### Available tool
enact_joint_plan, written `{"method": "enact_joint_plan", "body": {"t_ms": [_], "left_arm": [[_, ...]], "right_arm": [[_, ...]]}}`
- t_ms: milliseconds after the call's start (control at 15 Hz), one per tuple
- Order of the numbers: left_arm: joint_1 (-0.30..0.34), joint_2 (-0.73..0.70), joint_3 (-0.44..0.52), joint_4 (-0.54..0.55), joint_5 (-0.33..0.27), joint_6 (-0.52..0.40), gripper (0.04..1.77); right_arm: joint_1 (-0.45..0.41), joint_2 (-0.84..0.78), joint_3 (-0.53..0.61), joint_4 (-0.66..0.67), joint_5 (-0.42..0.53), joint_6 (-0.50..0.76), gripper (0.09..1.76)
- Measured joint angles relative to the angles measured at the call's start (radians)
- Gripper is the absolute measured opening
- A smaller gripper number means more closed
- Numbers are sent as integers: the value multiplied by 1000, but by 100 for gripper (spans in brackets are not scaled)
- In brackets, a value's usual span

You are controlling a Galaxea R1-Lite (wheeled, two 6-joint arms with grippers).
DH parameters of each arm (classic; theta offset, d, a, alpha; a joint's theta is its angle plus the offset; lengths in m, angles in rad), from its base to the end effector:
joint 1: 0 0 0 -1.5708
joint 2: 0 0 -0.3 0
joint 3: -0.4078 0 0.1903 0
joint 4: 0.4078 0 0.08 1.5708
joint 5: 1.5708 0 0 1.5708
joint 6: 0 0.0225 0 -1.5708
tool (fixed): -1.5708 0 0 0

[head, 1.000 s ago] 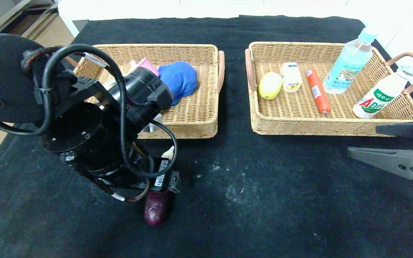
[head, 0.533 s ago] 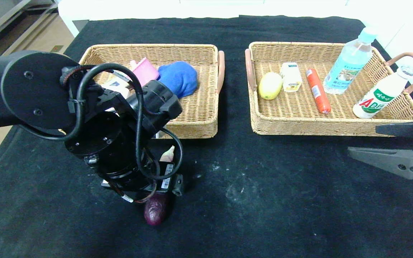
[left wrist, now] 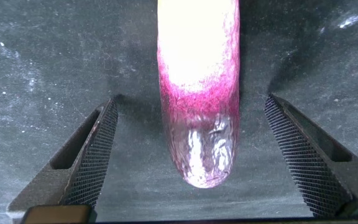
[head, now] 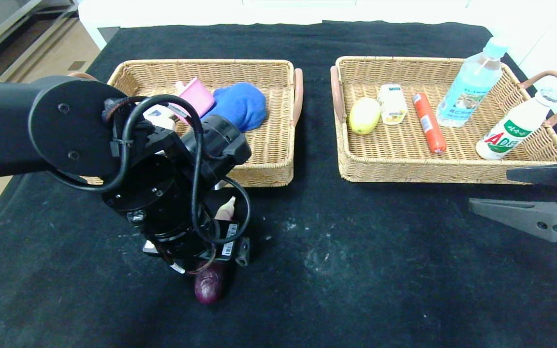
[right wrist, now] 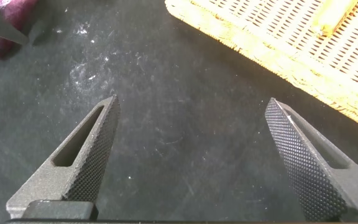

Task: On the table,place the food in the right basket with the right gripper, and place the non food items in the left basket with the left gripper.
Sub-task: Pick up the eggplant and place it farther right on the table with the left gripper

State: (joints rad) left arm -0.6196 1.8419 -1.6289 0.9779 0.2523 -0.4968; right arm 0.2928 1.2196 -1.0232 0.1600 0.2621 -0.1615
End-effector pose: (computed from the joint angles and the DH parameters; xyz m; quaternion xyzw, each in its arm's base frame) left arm 0.2514 -0.1724 0.2313 0.0295 0.5300 -0.0216 0.8472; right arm 0.1689 0.0570 0.2861 -0.0791 0.1549 0.2830 0.9432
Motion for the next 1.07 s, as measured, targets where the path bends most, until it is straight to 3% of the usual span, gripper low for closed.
{"method": "enact_joint_plan", "body": {"t_ms": [467,600,800,933,1067], "left_arm": [[-1,4,4,0,0,1,171],[-5,4,7,0,5,1,133],[-9,4,8,1,17,1,93],[-8,4,10,1,15,1,77],[-8,4,11,1,14,0,76]], "right_arm": [[0,-1,0,0,1,0,171],[0,-1,0,0,1,0,171],[0,-1,0,0,1,0,171],[0,-1,0,1,1,0,171],[0,-2,0,0,1,0,171]]}}
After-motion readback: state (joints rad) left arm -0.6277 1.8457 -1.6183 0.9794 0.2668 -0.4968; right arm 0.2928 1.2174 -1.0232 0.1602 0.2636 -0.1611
